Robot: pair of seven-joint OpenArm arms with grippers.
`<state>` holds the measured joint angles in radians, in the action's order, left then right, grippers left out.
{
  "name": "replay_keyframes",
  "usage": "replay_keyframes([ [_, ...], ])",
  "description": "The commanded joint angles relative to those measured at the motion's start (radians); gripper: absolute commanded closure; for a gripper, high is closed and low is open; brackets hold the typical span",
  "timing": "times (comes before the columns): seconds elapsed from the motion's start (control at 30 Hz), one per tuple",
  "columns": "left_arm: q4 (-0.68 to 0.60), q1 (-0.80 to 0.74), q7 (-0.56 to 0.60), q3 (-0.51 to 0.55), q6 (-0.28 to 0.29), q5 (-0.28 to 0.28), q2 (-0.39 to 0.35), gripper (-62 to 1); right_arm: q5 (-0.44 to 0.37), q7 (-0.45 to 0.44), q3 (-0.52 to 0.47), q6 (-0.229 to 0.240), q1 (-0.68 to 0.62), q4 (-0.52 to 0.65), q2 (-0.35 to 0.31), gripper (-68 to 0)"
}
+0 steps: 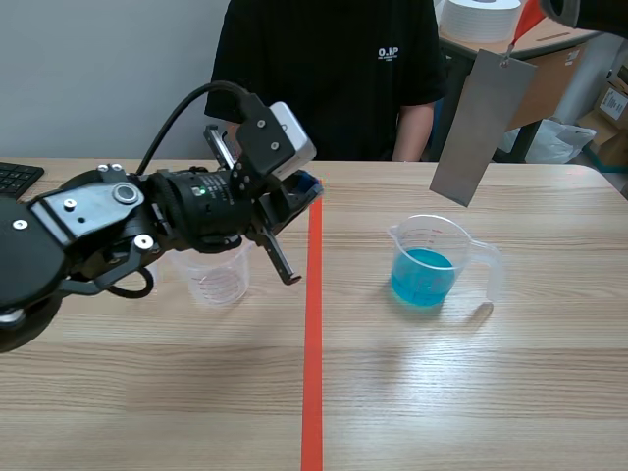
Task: Do the redox reaction experiment.
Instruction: 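Raise the plate and point at it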
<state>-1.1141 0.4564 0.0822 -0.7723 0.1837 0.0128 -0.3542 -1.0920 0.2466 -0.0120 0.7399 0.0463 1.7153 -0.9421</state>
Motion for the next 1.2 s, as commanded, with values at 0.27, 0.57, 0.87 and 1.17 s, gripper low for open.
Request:
replay_keyframes([
  [0.27, 0.162, 0.141, 0.028, -0.083, -0.016, -0.008, 0.179, -4.7, -0.013, -0.016, -0.021, 0.006, 0.015, 0.013, -0.011, -1.5],
  [0.57, 0.298, 0.22, 0.061, -0.127, -0.014, -0.008, 0.259, -4.7, -0.013, -0.017, -0.021, 0.006, 0.015, 0.013, -0.011, -1.5],
  [0.87, 0.337, 0.228, 0.079, -0.139, 0.01, -0.041, 0.27, -4.7, -0.013, -0.017, -0.021, 0.006, 0.015, 0.013, -0.011, -1.5],
  [1.17, 0.337, 0.228, 0.112, -0.139, 0.052, -0.031, 0.277, -4.7, -0.013, -0.021, -0.021, 0.006, 0.015, 0.013, -0.011, -1.5],
])
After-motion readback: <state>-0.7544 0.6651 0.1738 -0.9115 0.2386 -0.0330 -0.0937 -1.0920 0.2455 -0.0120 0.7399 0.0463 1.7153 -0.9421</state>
